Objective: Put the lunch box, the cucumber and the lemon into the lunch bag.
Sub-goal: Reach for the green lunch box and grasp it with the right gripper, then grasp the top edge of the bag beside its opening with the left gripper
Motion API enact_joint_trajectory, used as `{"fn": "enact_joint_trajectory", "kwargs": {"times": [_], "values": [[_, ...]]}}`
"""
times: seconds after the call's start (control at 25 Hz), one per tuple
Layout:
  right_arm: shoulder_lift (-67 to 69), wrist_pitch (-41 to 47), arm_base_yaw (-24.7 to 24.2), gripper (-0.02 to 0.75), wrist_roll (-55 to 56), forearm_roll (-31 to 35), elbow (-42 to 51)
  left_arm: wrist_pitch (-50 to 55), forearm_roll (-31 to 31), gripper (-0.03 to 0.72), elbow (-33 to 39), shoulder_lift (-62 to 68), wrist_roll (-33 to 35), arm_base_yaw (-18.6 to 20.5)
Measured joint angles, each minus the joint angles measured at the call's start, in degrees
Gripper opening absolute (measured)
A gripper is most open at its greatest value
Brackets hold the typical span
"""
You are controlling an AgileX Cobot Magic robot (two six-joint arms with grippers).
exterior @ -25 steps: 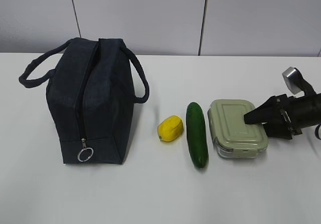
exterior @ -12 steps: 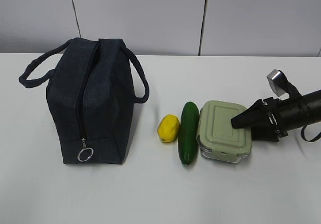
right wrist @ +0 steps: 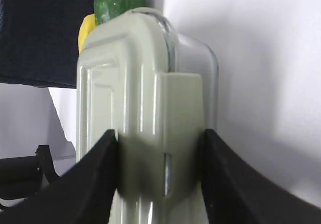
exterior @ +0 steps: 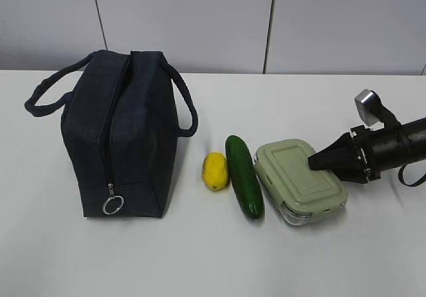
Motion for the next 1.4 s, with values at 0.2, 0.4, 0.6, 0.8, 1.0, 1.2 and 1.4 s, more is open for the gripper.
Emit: {"fn": "enact_joint_trajectory", "kwargs": {"times": [0.2, 0.4, 0.6, 0.8, 1.0, 1.2, 1.4], "values": [[0.0, 0.0, 0.0, 0.359, 0.1, -0.1, 0.0, -0.3, 0.0, 0.238, 0.0, 0.3, 0.0, 0.0], [0.0, 0.0, 0.0, 0.359, 1.3, 0.2, 0.0, -0.3, -3.0, 0.238, -0.7, 5.9, 0.0, 0.0], [0.0, 0.0, 0.0, 0.358, 1.7, 0.2, 0.0, -1.9, -9.7, 0.239, -2.3, 19.6, 0.1, 0.0], [0.0, 0.0, 0.0, 0.357, 2.1, 0.1, 0.0, -3.8, -15.6, 0.239, -7.6, 35.3, 3.3, 0.0], [0.0, 0.0, 0.0, 0.357, 2.1, 0.1, 0.0, -5.9, -18.8, 0.242, -16.6, 49.3, 6.4, 0.0], [0.0, 0.1, 0.0, 0.357, 2.1, 0.1, 0.0, -7.0, -24.1, 0.334, -24.1, 64.1, 11.1, 0.0], [0.0, 0.1, 0.0, 0.356, 2.2, 0.1, 0.0, -7.6, -30.0, 0.414, -29.6, 76.5, 15.6, 0.0]]}}
